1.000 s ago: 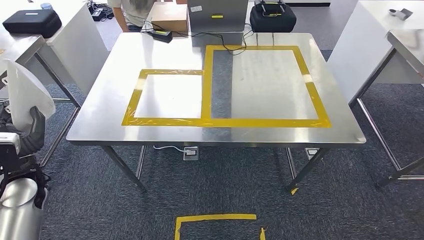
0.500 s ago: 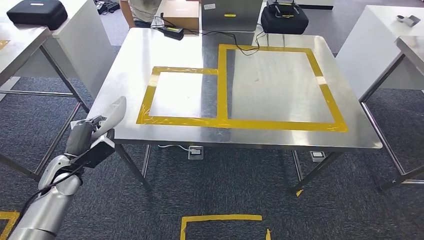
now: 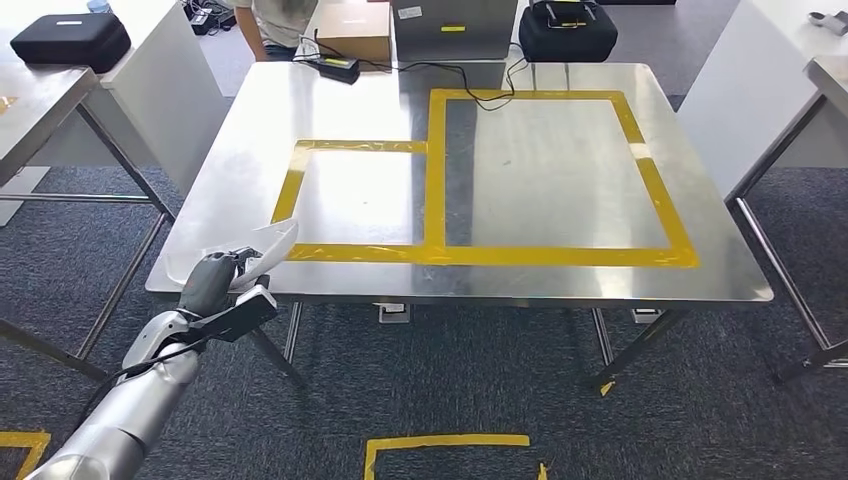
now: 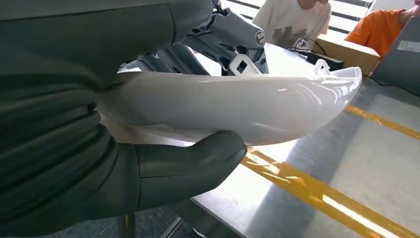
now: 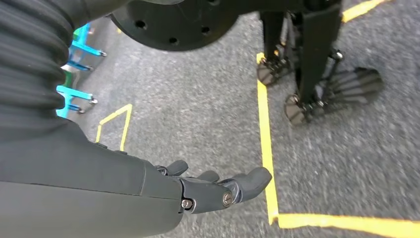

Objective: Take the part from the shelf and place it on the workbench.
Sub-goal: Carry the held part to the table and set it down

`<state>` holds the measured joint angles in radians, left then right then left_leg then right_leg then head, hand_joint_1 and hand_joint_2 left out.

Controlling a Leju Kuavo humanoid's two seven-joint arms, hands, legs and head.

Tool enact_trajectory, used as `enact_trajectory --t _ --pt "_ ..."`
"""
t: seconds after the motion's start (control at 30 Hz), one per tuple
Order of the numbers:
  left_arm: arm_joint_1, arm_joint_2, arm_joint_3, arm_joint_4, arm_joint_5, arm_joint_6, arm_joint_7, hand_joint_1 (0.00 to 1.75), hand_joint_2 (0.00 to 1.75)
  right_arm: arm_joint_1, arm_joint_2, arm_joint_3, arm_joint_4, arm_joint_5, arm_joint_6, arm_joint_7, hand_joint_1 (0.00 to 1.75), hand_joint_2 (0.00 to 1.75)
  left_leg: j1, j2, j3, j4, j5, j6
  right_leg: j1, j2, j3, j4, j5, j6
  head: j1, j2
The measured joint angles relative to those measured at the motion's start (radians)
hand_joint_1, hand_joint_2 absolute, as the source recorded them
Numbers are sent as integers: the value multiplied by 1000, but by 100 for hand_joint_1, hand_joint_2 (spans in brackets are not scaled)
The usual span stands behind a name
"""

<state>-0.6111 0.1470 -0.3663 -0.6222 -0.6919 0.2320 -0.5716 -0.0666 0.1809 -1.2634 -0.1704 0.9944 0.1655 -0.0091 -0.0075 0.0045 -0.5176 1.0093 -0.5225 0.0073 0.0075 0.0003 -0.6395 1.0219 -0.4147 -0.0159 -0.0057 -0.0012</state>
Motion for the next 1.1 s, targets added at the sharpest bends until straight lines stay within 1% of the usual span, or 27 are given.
enact_trajectory --t 0.17,0.23,0.27,0.3,0.33,0.37,0.4,0.43,0.47,0.5,0.53,0.57,0.6,0.63,0.67,0.7,0.73,0.77,0.8,0.83,0.87,0.9,0.93,0.97,1.0,1.03,1.1 --pt "-13 -15 -26 25 -9 0 -1 175 175 0 2 0 0 -1 11 12 0 175 -4 1 0 0 -2 4 -4 -1 3 -1 0 3 0 0" --pt "-18 -17 -29 30 -9 0 -3 175 175 1 2 0 0 -1 13 13 0 175 -3 1 2 -7 3 8 -4 0 6 -4 3 8 0 0" --pt "-20 -20 -31 32 -9 0 -4 175 175 2 1 0 0 -1 13 14 0 175 0 3 9 -15 9 9 -3 0 5 -2 3 12 0 0" --pt "-22 -22 -31 34 -9 0 -5 175 175 2 1 0 0 -1 13 14 0 175 5 6 16 -25 16 11 -3 1 0 9 -5 17 2 0" --pt "-23 -25 -32 36 -8 -1 -5 175 175 2 0 0 0 -1 13 14 0 175 10 9 23 -34 22 12 -3 2 -15 40 -21 23 4 0" --pt "-24 -28 -34 38 -8 -1 -5 175 175 2 0 0 0 -1 13 15 0 175 14 15 27 -38 25 13 -7 3 -43 94 -47 28 6 0" --pt "-24 -29 -37 40 -8 -1 -5 175 175 3 0 0 0 -1 13 15 0 175 16 18 28 -39 25 13 -11 4 -79 163 -76 34 8 0" --pt "-23 -30 -40 43 -8 -2 -5 175 175 4 0 0 0 -1 14 15 0 175 18 23 28 -38 24 11 -16 4 -115 228 -96 39 8 0" --pt "-22 -31 -43 45 -8 -2 -5 175 175 4 -1 0 0 -1 14 15 0 175 20 28 30 -37 21 8 -21 3 -138 266 -100 44 8 0" --pt "-21 -33 -46 48 -8 -2 -5 175 175 5 -1 0 0 -1 14 15 0 175 24 33 32 -36 17 3 -26 1 -142 264 -84 50 8 0" --pt "-21 -35 -47 50 -8 -2 -5 175 175 6 -1 0 0 -1 14 14 0 175 30 38 36 -32 11 -4 -31 -4 -123 220 -51 56 8 0" --pt "-22 -37 -49 52 -8 -2 -5 175 175 6 -2 0 0 -1 14 13 0 175 35 43 40 -26 3 -12 -35 -18 -91 148 -14 64 9 0" --pt "-24 -39 -50 52 -9 -2 -5 175 175 5 -1 0 1 -1 14 12 0 175 37 49 42 -19 -7 -22 -35 -33 -59 85 8 68 12 0" --pt "-27 -40 -52 53 -11 -2 -3 175 175 3 0 0 1 -2 14 11 0 175 36 53 42 -12 -16 -31 -35 -43 -36 40 19 63 15 0" --pt "-30 -42 -56 54 -14 -2 -1 175 175 1 2 0 2 -2 14 12 0 175 33 58 42 -8 -25 -39 -33 -48 -26 21 15 53 17 0" --pt "-33 -46 -60 56 -17 -2 2 175 175 -1 3 0 2 -2 13 13 0 175 30 64 44 -9 -32 -45 -31 -42 -26 23 4 39 19 0" --pt "-37 -51 -65 58 -20 -3 7 175 175 -2 3 0 2 -3 11 14 0 175 29 70 49 -12 -37 -49 -32 -32 -27 26 0 25 18 0" --pt "-43 -57 -69 60 -24 -5 11 175 175 -3 2 0 2 -5 10 16 0 175 31 69 55 -12 -43 -54 -32 -24 -26 26 -4 16 17 0" --pt "-49 -63 -74 62 -26 -6 16 175 175 -3 2 -1 2 -7 9 19 0 175 33 59 54 -1 -53 -56 -32 -15 -25 27 -6 10 16 0" --pt "-55 -67 -78 65 -29 -9 20 175 175 -4 2 -1 2 -8 9 22 0 175 34 43 39 33 -74 -57 -32 -7 -24 26 -7 4 15 0" --pt "-60 -70 -82 69 -31 -11 24 175 175 -5 2 -1 2 -10 9 24 0 175 33 25 9 91 -103 -57 -31 0 -23 26 -7 -2 14 0" --pt "-64 -72 -87 75 -34 -14 30 175 175 -7 2 -2 2 -11 9 26 0 175 31 11 -33 166 -134 -53 -29 7 -23 26 -8 -7 13 0" --pt "-67 -73 -92 82 -37 -17 37 175 175 -7 2 -2 2 -12 7 25 0 175 28 5 -77 239 -157 -50 -25 15 -22 26 -9 -11 13 0" --pt "-69 -74 -95 91 -40 -18 45 175 175 -7 2 -3 2 -15 5 24 0 175 25 2 -111 288 -163 -44 -21 23 -19 26 -11 -14 13 0" --pt "-75 -74 -98 101 -44 -18 53 175 175 -6 2 -5 2 -18 2 21 0 175 21 0 -130 300 -147 -36 -17 32 -16 26 -12 -16 12 0" --pt "-82 -74 -100 110 -47 -17 59 175 175 -5 2 -7 2 -22 0 17 0 175 16 -2 -130 272 -112 -26 -12 39 -12 26 -13 -18 12 0" --pt "-105 -74 -103 130 -56 -12 74 175 175 -4 3 -13 2 -28 -3 11 0 175 2 -10 -95 145 -23 5 -3 47 -3 26 -16 -19 13 0"
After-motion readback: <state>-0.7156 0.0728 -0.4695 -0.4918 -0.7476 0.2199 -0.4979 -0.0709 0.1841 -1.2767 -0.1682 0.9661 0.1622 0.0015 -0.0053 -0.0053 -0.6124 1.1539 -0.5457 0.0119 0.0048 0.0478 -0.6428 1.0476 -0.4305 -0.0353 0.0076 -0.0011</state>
